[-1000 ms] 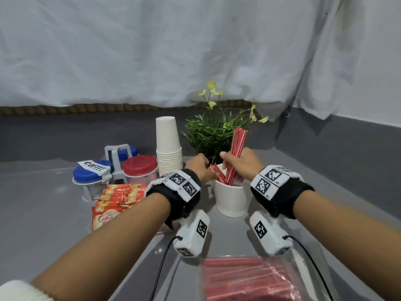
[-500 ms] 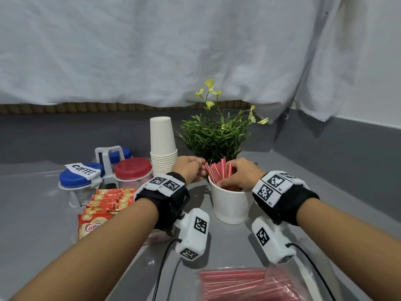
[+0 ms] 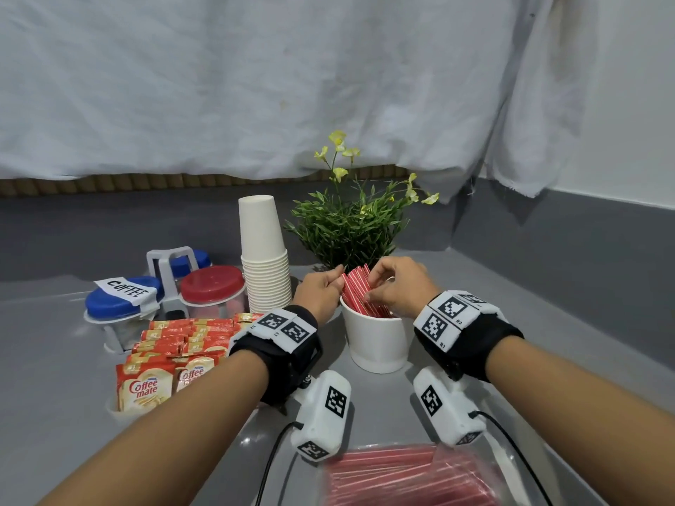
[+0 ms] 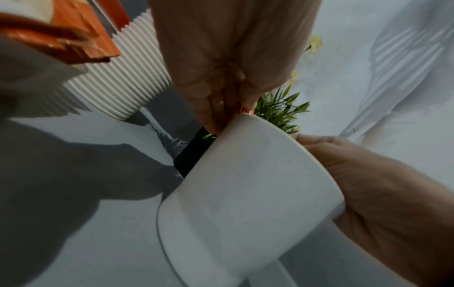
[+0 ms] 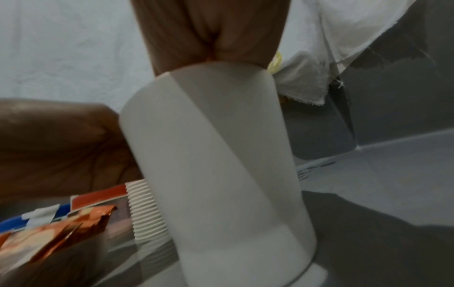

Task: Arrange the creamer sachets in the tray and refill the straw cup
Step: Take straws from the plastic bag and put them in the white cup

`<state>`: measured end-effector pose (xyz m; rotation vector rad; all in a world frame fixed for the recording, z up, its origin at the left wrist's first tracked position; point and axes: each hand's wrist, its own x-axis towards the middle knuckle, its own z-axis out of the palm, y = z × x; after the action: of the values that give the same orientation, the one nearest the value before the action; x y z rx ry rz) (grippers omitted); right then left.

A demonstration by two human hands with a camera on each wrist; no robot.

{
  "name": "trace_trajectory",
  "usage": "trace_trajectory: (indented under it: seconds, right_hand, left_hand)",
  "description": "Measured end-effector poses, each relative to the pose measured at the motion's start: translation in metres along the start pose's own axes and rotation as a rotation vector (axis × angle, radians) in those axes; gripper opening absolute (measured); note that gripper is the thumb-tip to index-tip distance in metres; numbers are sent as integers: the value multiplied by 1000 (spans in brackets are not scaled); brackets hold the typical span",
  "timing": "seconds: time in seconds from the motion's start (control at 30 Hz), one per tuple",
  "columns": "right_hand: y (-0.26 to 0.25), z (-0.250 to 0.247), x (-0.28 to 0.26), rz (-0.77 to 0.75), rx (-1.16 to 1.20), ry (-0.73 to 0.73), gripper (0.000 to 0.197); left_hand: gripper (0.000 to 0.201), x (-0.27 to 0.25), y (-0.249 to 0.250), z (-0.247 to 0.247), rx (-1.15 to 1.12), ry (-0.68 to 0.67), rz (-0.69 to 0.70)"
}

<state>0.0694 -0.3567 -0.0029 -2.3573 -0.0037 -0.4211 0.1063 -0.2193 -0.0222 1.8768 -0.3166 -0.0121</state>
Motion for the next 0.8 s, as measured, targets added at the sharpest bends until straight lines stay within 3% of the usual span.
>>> trace_trajectory:
  seconds: [0.1,0.13,0.37,0.47,0.57,0.8]
  right_hand:
    - [-4,7,-3,36,-139,146,5]
    - [-5,8,-3,55,-184,133,12]
    - [-9,3,2,41,-276,-253,24]
    - [-11,1,3,18,-314,-356,30]
    - [-8,5,5,18,-341,-321,31]
    - [-3,5,2,-12,-123,-135,20]
  left_hand:
    - [39,1,0,1,16,1,-4]
    - [38,2,-1,1,3,7,-1]
    - [39,-2,-3,-2,97,4,37]
    - [44,-4,-1,-5,87,14,61]
    - [43,-7,1,-5,52,18,99]
    - [31,-11,14,-6,-37,159,224]
